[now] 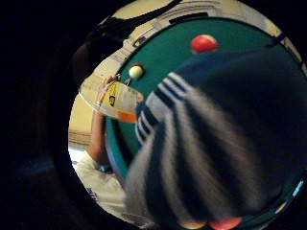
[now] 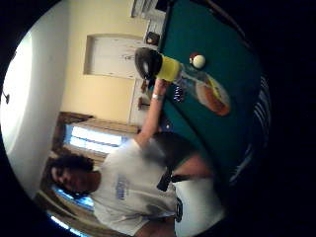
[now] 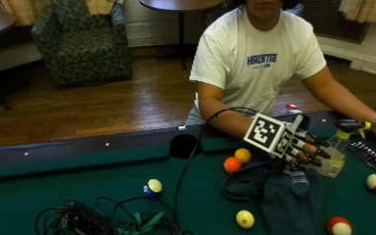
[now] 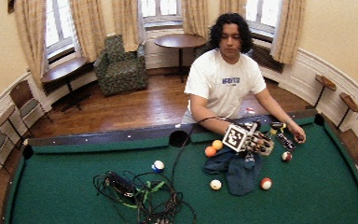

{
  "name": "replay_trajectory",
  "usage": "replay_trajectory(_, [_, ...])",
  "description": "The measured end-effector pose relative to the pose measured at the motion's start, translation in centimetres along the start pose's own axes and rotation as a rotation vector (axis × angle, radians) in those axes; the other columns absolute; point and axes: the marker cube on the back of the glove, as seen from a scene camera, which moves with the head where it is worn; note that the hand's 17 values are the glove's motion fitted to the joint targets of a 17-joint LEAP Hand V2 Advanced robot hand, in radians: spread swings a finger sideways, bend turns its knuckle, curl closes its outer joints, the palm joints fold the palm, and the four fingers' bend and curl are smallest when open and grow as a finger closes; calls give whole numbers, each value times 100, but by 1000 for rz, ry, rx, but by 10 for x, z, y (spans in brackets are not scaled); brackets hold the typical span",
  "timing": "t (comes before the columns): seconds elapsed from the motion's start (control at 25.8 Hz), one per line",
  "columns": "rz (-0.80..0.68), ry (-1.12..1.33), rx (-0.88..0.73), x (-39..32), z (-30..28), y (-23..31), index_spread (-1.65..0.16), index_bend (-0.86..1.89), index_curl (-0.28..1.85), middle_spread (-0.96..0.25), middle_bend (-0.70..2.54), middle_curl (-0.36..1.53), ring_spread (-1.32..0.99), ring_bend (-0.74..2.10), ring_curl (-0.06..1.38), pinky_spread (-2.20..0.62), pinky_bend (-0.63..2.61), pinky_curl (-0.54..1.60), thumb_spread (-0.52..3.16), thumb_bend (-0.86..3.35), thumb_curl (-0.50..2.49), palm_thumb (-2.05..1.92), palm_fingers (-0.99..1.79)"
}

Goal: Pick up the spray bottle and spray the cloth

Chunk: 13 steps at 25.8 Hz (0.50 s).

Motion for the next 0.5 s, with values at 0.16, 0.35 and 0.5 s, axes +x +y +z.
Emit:
replay_trajectory(0.16, [2,193,55,10,-25,21,-39,8,31,-12,26,40,-8,39,34,16,47,39,91,-5,49,48,30])
replay_trajectory(0.35, [28,405,100,19,-44,37,-40,10,28,-12,28,39,-8,35,32,17,45,37,91,-5,45,42,26])
replay_trajectory(0.5, [79,569,132,26,-55,45,-41,11,26,-12,29,39,-9,36,31,18,42,36,91,-5,43,40,25])
